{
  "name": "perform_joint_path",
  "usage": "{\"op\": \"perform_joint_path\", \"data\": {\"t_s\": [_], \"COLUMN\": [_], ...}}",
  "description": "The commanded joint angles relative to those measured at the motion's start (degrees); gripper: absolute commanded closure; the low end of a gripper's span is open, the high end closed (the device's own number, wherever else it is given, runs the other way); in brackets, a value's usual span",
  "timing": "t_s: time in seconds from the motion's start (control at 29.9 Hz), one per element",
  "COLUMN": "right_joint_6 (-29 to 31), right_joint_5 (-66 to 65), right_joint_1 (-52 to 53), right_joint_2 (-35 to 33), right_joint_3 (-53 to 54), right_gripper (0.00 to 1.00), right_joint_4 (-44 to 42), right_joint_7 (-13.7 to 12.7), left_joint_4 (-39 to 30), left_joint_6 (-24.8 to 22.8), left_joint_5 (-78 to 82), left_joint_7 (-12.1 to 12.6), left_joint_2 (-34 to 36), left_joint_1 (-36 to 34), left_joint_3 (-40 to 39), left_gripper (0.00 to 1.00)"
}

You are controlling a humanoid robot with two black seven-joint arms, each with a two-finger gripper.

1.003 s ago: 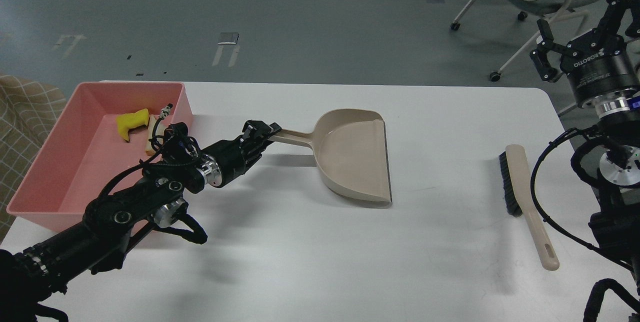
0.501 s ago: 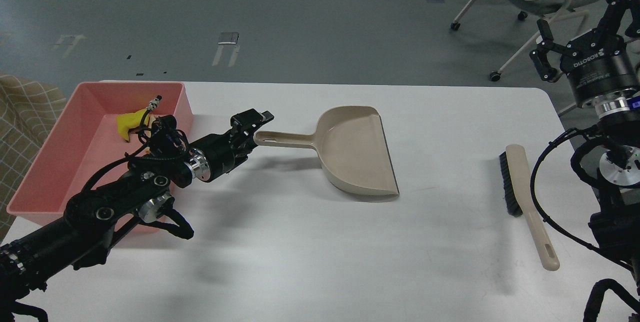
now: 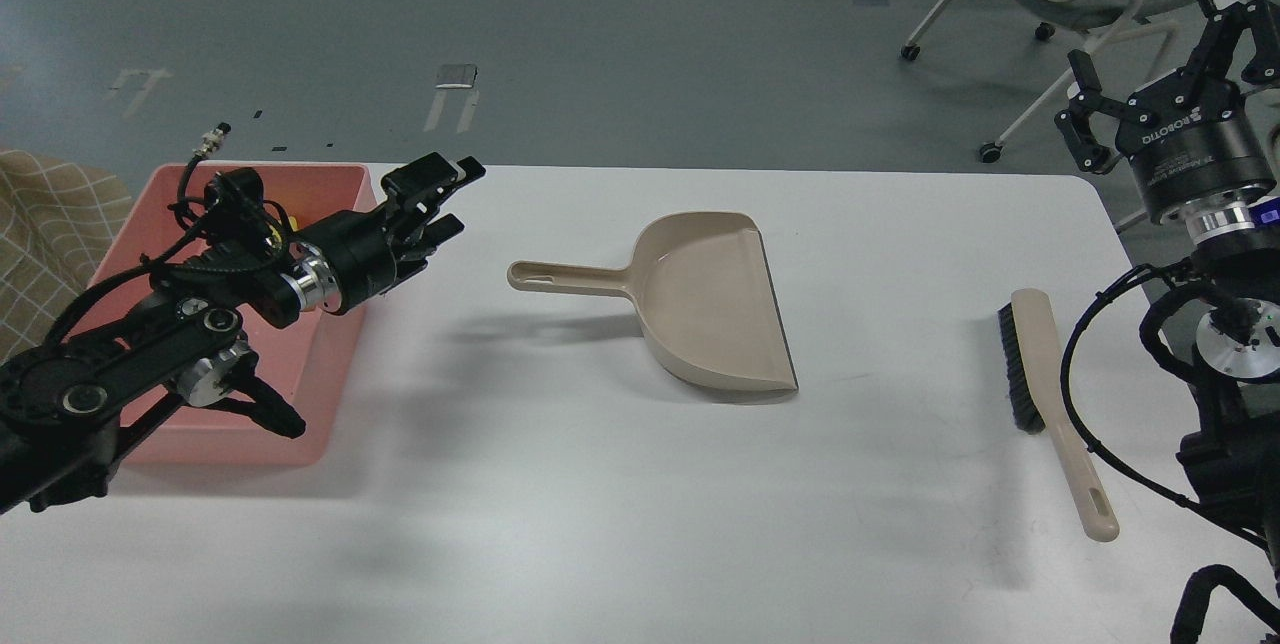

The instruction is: Sweep and dump garbage into bin

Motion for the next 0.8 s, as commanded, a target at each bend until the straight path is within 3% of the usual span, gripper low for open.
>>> {"op": "perform_joint_path", "data": {"t_s": [0.0,0.27,0.4,0.53,0.7,0.77], "right_joint_6": [0.0,0.0,0.0,0.0,0.0,0.0], "right_joint_5": [0.0,0.0,0.0,0.2,0.2,0.3], "right_joint_1": [0.6,2.0,3.2,3.6,3.9,4.8], "right_joint_2": [-0.7,-1.4,-1.3,-1.1,-0.7,-0.7], "right_joint_3": [-1.3,-1.3,-1.3,-1.2,-0.8,-0.7], "right_gripper": [0.0,0.0,0.0,0.0,0.0,0.0], "right_joint_4": [0.8,2.2,2.7,2.8,5.3,4.7], "right_joint_7": [0.0,-0.3,-0.2,-0.3,-0.3,-0.4], "left_joint_4": [-0.2,1.9,8.8,14.0,25.3,26.1], "left_joint_6": [-0.4,-3.2,-3.6,-3.7,-4.0,-4.8], "left_joint_5": [-2.9,-12.1,-18.3,-19.0,-18.9,-19.0], "left_joint_7": [-0.5,-0.9,-0.9,-0.9,-0.9,-0.9], "left_joint_2": [0.4,-0.4,-5.1,-5.3,-5.9,-6.5], "left_joint_1": [-0.6,-1.6,-1.8,-1.8,-3.4,-3.6], "left_joint_3": [-4.2,-17.1,-24.7,-27.4,-27.7,-27.9], "left_gripper": [0.1,0.05,0.04,0.04,0.04,0.04]}}
